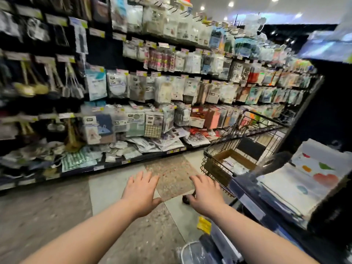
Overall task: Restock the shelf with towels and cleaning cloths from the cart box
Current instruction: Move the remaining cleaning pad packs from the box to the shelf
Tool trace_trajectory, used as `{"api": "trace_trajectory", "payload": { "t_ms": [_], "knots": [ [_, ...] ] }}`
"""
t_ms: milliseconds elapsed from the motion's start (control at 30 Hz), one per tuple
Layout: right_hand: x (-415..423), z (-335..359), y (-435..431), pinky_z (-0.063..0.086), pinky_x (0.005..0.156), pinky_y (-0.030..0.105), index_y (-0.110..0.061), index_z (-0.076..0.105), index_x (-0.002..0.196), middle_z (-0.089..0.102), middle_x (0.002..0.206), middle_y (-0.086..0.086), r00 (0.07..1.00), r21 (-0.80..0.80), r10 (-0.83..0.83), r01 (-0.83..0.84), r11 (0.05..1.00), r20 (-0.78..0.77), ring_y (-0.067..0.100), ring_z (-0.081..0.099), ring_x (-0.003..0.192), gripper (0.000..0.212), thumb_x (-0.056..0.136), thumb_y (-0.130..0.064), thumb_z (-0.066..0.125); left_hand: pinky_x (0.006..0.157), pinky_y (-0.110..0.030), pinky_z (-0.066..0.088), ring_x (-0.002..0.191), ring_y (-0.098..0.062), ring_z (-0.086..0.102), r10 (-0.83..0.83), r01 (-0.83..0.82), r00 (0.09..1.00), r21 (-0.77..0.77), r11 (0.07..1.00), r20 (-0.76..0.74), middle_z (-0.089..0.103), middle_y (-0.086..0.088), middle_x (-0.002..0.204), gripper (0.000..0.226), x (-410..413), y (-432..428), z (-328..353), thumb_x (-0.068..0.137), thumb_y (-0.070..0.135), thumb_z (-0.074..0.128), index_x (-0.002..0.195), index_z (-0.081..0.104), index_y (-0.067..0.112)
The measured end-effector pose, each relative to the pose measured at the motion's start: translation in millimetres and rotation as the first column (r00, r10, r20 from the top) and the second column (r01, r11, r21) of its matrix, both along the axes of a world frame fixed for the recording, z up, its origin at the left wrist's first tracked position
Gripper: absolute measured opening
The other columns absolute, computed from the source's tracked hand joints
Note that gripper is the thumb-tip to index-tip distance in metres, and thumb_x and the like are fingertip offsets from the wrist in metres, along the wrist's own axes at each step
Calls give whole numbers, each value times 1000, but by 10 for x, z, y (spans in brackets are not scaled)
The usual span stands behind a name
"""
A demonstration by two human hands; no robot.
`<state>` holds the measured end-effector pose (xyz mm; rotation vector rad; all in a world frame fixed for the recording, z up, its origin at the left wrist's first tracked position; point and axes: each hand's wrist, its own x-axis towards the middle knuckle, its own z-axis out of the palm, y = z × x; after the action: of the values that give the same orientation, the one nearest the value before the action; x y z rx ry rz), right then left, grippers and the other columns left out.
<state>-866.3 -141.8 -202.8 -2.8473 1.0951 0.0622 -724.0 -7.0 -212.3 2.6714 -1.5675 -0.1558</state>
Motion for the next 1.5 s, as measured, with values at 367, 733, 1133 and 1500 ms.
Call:
{"api": "trace_trajectory", "payload": {
  "t_ms": [367, 733, 1133, 1500],
  "knots": [
    [1684, -481, -1162, 22, 113, 46, -24, 27, 144, 33, 148, 4, 984, 118, 165, -155, 981, -74, 26, 28, 138, 59, 90, -43, 46, 119, -47, 9, 148, -28, 5, 144, -138, 989, 145, 980, -36, 13, -4, 159, 74, 1506, -992, -272, 92, 53, 44, 150, 13, 21],
    [2222, -463, -2768, 24, 112, 47, -22, 30, 142, 36, 146, 5, 990, 129, 73, -58, 990, -117, 26, 31, 136, 58, 90, -40, 48, 118, -45, 13, 146, -27, 11, 35, -27, 997, 134, 991, -61, 20, -3, 157, 73, 2163, -2681, -416, 90, 55, 45, 149, 18, 21],
    [2227, -649, -4219, 23, 114, 48, -24, 27, 144, 35, 147, 1, 944, 155, -292, 315, 937, -150, 25, 29, 138, 60, 90, -41, 48, 119, -46, 9, 147, -28, 10, -333, 354, 932, 155, 922, -145, 20, -5, 157, 74, 2578, -4717, -613, 91, 51, 47, 150, 16, 19],
    [2583, -725, -5179, 24, 113, 46, -23, 29, 144, 34, 148, 2, 769, 160, -619, 639, 752, -160, 24, 28, 139, 63, 88, -41, 52, 117, -44, 18, 143, -29, 20, -674, 683, 730, 167, 711, -115, 27, -7, 153, 69, 3129, -6517, -682, 90, 52, 48, 145, 25, 19]
  ]
}}
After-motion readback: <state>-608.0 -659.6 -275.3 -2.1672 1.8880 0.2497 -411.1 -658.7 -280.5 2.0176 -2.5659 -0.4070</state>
